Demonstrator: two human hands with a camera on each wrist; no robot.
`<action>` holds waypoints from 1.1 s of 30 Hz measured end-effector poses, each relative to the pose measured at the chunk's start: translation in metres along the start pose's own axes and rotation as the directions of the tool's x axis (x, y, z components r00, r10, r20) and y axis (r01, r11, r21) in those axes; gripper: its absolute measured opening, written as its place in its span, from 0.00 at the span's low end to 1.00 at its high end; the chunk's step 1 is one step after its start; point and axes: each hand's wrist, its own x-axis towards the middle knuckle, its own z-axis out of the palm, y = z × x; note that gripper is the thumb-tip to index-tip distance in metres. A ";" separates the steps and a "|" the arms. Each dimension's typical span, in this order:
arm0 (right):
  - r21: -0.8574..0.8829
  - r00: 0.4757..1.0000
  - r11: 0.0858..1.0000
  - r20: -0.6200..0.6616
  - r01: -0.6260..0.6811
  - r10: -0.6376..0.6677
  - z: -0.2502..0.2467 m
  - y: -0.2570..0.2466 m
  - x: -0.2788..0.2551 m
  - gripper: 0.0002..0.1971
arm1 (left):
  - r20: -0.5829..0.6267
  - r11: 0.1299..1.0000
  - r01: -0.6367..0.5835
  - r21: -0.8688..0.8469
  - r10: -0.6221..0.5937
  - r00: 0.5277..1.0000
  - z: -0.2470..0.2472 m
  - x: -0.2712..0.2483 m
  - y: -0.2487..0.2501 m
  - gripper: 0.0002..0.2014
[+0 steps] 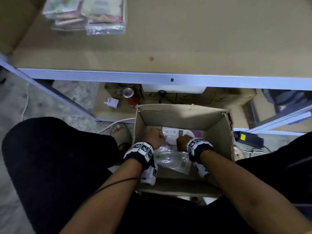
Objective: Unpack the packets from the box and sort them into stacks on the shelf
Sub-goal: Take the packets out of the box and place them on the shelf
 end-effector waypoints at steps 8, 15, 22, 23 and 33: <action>0.153 0.999 0.988 0.013 0.027 -0.029 0.040 -0.001 0.023 0.29 | 0.002 0.999 0.028 -0.037 -0.028 1.000 -0.003 0.005 0.000 0.15; 0.102 0.996 0.995 -0.083 0.001 0.008 0.066 -0.021 0.028 0.22 | 0.028 0.994 0.081 -0.075 -0.079 0.996 -0.005 0.015 0.002 0.15; 0.090 0.997 0.993 -0.038 0.070 -0.067 0.070 -0.012 0.035 0.21 | 0.019 0.997 0.062 -0.035 -0.062 0.998 -0.007 0.016 0.006 0.16; 0.113 0.997 0.990 -0.018 0.083 -0.081 0.067 -0.011 0.037 0.21 | 0.004 0.998 0.061 -0.028 -0.061 0.998 -0.006 0.015 0.006 0.15; 0.161 0.953 0.987 -0.299 -0.006 0.055 0.012 0.032 0.066 0.20 | 0.018 0.990 0.104 -0.092 -0.103 0.995 -0.004 0.014 0.002 0.15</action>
